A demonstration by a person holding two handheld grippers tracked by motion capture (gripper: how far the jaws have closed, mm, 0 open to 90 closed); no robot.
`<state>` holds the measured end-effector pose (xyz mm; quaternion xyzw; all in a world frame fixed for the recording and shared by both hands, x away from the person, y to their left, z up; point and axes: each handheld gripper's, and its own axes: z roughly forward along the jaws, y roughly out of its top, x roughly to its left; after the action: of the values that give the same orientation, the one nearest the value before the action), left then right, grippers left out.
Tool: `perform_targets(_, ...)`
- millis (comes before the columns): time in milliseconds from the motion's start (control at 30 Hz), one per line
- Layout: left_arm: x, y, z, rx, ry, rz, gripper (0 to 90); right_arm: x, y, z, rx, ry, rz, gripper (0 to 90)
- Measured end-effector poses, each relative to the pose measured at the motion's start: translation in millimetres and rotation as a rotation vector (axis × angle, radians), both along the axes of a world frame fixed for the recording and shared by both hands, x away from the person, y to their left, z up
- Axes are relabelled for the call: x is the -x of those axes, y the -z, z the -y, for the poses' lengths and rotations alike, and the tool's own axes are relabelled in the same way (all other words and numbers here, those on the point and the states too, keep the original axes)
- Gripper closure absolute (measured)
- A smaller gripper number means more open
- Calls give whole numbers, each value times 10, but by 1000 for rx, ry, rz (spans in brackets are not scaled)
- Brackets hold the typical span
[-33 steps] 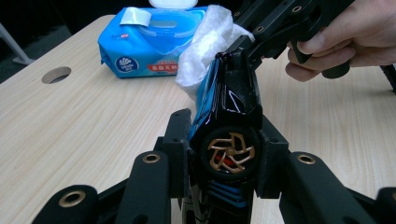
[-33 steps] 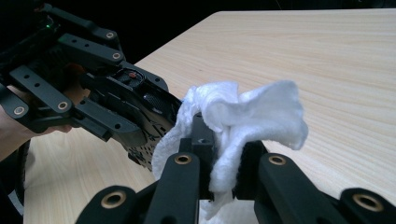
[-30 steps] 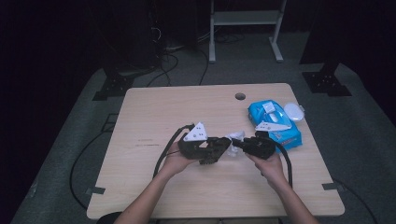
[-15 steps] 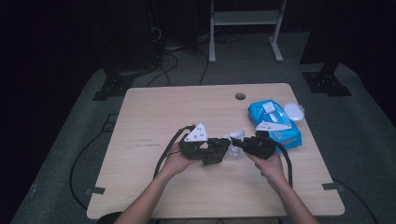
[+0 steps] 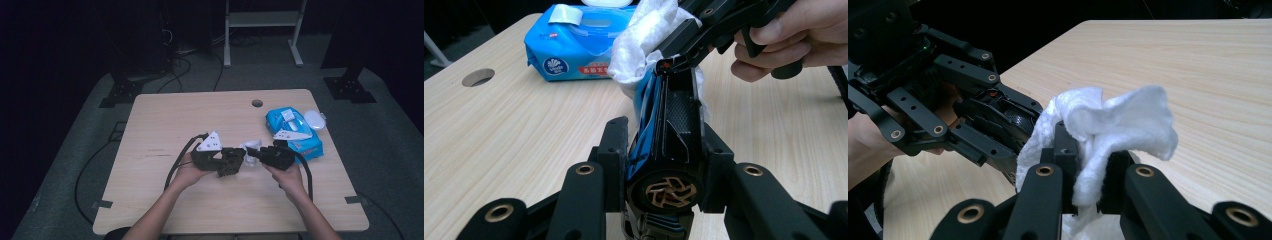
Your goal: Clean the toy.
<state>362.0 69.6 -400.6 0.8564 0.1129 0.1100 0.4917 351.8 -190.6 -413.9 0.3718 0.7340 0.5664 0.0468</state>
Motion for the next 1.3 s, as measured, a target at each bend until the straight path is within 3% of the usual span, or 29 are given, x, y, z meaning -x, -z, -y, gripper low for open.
perform_targets(400,-2,-33,-29,7,6,-2,631,6,-12,-32,-10,-11,-2,818)
perform_targets(833,-6,-32,1,-3,9,-20,568,19,-22,-75,-17,-33,2,818)
perform_targets(1100,22,9,49,-92,7,13,579,57,-27,-190,4,-61,12,816)
perform_targets(1200,47,-18,43,-115,-7,70,627,44,-17,-197,-6,-62,9,815)
perform_targets(1300,28,-31,16,-86,-20,60,650,36,-18,-192,-14,-59,9,815)
